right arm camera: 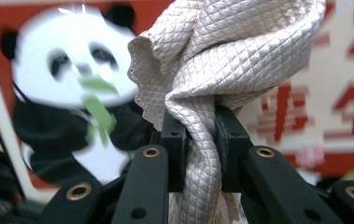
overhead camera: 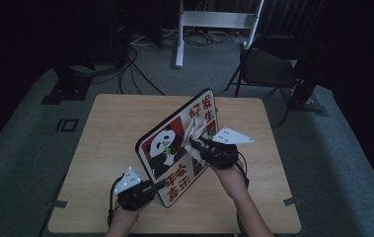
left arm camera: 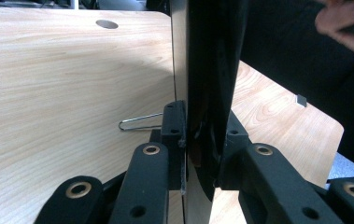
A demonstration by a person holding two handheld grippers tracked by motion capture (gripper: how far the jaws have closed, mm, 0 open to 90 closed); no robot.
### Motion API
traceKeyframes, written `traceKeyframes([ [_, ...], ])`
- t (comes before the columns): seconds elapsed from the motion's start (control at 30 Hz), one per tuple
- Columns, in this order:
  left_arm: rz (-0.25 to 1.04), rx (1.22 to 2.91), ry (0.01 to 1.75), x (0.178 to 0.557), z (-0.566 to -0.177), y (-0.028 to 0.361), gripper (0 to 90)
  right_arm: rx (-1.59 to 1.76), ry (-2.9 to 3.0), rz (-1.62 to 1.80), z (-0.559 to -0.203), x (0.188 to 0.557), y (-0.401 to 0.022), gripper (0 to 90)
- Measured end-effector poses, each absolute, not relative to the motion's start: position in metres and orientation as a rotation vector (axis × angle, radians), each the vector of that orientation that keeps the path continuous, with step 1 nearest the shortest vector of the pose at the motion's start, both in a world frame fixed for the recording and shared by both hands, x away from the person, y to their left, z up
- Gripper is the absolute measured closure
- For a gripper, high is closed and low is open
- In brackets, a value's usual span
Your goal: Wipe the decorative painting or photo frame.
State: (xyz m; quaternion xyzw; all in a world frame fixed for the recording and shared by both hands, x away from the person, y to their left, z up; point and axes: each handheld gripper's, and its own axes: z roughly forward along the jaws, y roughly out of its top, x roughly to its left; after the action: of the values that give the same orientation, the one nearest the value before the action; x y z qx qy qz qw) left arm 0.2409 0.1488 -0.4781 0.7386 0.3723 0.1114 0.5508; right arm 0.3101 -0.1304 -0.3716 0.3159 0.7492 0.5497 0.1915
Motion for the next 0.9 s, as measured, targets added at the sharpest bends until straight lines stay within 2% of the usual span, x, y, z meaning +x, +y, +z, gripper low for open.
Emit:
traceKeyframes([
  [0.3, 0.272, 1.751, 0.871, 0.245, -0.479, 0.145, 78.3, 0.796, 2.051, 1.589, -0.331, 0.315, -0.112, 76.6],
  [0.47, 0.278, 1.754, 0.866, 0.246, -0.479, 0.144, 78.4, 0.778, 2.042, 1.584, -0.321, 0.319, -0.1, 76.6],
  [0.67, 0.293, 1.768, 0.861, 0.246, -0.478, 0.144, 78.3, 0.811, 2.067, 1.559, -0.336, 0.331, -0.093, 76.6],
  [0.9, 0.312, 1.778, 0.857, 0.245, -0.478, 0.142, 78.1, 0.849, 2.083, 1.536, -0.357, 0.328, -0.1, 76.6],
])
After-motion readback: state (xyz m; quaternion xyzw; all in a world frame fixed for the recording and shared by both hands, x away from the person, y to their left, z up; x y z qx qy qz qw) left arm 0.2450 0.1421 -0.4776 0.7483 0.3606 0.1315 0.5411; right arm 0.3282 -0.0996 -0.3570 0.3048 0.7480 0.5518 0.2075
